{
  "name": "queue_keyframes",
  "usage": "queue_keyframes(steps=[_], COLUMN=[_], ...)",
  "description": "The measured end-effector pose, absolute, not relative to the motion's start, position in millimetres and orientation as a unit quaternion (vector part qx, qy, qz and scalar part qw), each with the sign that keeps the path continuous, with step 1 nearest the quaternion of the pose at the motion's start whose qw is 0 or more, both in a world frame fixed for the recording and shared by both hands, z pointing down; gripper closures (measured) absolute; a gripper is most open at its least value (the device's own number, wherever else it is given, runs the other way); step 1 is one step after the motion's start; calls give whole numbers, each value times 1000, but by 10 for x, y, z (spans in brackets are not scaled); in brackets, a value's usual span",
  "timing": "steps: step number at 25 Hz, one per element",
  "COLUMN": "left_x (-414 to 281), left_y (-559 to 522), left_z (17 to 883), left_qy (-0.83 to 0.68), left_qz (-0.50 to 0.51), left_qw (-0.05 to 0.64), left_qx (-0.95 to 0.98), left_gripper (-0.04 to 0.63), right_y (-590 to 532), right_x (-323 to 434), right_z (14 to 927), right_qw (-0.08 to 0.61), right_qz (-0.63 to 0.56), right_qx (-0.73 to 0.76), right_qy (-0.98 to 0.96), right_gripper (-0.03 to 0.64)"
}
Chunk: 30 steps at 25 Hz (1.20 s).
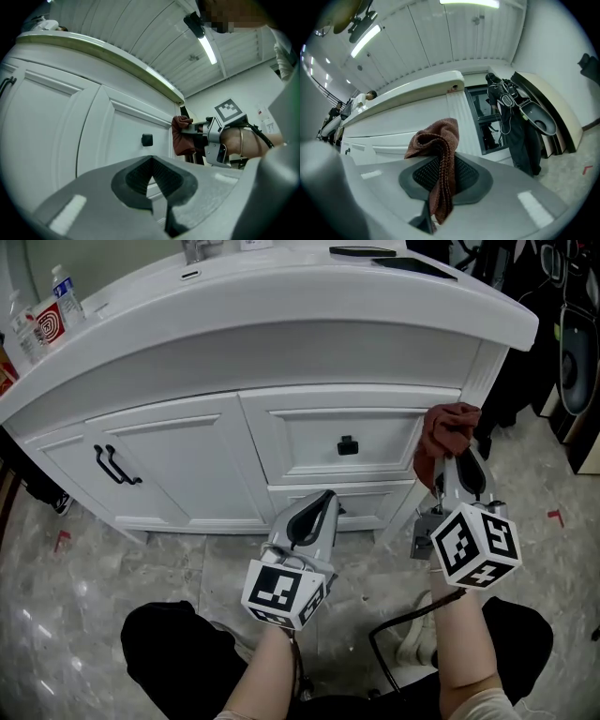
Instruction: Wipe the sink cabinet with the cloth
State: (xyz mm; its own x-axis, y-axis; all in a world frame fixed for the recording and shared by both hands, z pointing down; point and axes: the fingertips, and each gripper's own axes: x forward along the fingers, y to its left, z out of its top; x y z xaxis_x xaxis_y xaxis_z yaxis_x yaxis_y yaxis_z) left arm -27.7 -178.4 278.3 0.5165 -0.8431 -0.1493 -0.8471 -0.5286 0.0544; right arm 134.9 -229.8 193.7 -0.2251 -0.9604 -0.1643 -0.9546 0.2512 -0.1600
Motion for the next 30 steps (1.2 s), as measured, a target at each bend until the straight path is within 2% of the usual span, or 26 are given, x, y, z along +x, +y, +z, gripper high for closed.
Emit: queue_keyframes(steps=[10,14,19,30], left_x=[-1119,-1399,-1512,-1305], left_y=[-1707,-1667,-1667,-1768], left_z=[2910,2966,3030,3103], left_qy=[550,569,574,553], left_qz=[72,71,71,71], left_qw=[4,0,-5,-10], left_qx=[-832,-819,-816,-830], left_gripper=[595,595,595,595], right_y=[-2069,-2048,-2156,-2375], right_x=[-527,-1010,-1154,-695], right_z=[2207,2430,2616,2719], right_qw=[90,79,66,58], right_qz=[-15,-48,-59,-68], right_qx=[-449,-409,-413,-471], right_qy=[889,908,906,878], right_gripper=[529,529,529,526])
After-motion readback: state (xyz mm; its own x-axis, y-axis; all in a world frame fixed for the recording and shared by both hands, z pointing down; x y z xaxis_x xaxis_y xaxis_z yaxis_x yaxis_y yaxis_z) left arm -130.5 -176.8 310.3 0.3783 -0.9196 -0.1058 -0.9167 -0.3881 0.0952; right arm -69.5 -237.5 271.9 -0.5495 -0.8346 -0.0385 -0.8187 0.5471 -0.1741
